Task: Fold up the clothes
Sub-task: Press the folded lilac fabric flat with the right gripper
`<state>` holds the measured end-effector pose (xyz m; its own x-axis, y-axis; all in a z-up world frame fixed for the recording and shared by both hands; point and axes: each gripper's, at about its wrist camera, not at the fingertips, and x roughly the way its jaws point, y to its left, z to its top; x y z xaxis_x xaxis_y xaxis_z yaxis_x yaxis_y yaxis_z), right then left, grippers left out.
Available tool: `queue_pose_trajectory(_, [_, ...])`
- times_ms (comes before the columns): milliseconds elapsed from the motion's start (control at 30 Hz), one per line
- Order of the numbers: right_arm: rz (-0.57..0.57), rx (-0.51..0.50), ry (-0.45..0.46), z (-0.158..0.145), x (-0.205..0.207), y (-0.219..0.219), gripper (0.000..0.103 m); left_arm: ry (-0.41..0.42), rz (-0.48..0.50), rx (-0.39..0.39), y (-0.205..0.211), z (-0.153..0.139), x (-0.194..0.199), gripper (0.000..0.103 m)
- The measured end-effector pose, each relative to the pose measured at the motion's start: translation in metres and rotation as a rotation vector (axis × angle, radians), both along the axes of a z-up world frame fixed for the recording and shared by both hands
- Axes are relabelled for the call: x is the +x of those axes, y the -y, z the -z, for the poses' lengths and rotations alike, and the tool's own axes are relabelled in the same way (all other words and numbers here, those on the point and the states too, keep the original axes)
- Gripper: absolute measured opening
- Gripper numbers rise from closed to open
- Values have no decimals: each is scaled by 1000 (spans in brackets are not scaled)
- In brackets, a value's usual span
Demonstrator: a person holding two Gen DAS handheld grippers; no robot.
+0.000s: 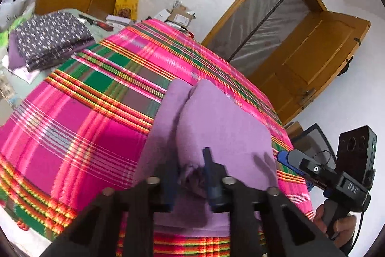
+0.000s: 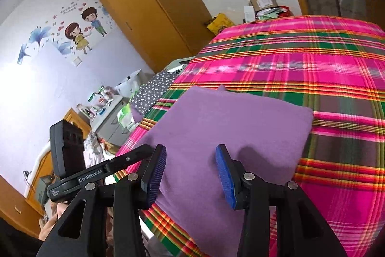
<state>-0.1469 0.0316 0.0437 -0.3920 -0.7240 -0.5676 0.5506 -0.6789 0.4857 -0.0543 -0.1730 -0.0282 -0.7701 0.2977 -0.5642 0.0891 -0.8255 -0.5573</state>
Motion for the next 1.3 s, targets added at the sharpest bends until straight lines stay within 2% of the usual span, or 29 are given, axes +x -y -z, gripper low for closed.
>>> queue_pose_trajectory(67, [5, -5, 4, 1, -1, -3, 46, -3, -7, 6, 4, 3, 6, 13])
queue_pose_trajectory(200, [9, -6, 12, 5, -5, -6, 46, 62, -19, 24, 11, 28, 7, 14])
queue_pose_trajectory(233, [12, -3, 16, 8, -7, -6, 46, 54, -19, 28, 11, 29, 9, 14])
queue_pose_trajectory(367, [40, 12, 11, 12, -11, -11, 46, 34, -11, -46, 4, 19, 12, 15])
queue_pose_trajectory(600, [99, 38, -54, 11, -18, -27, 46, 24, -7, -71, 2, 21, 15, 14])
queue_pose_trajectory(633, [104, 50, -69, 10, -20, -28, 45, 24, -7, -72, 1, 22, 15, 14])
queue_pose_trajectory(700, [116, 87, -97, 11, -26, -27, 34, 24, -7, -72, 0, 23, 16, 14])
queue_pose_trajectory(800, [127, 125, -104, 17, -40, -25, 25, 24, -4, -68, 2, 23, 14, 14])
queue_pose_trajectory(967, [119, 177, -38, 42, -69, -14, 15, 23, 3, -65, 3, 24, 13, 14])
queue_pose_trajectory(1133, [107, 165, -33, 49, -76, -14, 15, 23, 14, -61, 4, 23, 14, 14])
queue_pose_trajectory(1300, [104, 121, -56, 35, -59, -25, 20, 8, 13, -91, 4, 15, 25, 14])
